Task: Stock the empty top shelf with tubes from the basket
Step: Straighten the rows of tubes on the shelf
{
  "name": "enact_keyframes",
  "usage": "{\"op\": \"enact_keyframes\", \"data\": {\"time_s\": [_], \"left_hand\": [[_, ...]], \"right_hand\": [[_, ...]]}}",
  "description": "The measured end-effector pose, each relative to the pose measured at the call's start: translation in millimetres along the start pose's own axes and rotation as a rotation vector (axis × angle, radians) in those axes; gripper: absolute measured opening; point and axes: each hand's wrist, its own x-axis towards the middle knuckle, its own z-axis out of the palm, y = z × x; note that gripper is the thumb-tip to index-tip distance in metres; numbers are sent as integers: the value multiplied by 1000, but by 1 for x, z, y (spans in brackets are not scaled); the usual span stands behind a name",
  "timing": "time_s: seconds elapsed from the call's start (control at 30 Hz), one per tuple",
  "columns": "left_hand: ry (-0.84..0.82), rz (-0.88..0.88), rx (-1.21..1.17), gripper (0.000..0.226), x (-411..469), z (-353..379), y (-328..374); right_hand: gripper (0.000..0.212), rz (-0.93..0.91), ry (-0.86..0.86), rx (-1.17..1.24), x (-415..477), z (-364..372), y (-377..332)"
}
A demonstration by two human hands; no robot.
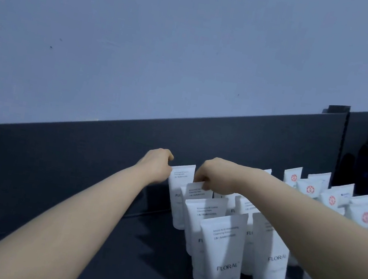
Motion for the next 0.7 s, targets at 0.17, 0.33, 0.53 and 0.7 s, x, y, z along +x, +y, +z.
{"op": "enact_keyframes", "data": {"time_s": [0.17,0.33,0.53,0.7], "left_hand": [[-71,6,28,51,8,7,10],[-94,-16,-33,15,8,12,9],[-129,-2,-62,20,0,6,15],[-131,-25,-104,19,-6,7,16]], "right_hand": [[35,26,156,138,-13,-11,12],[37,183,357,-39,-30,-15,39],[37,242,313,-57,-35,-2,51],[37,229,293,-52,-36,5,50]]}}
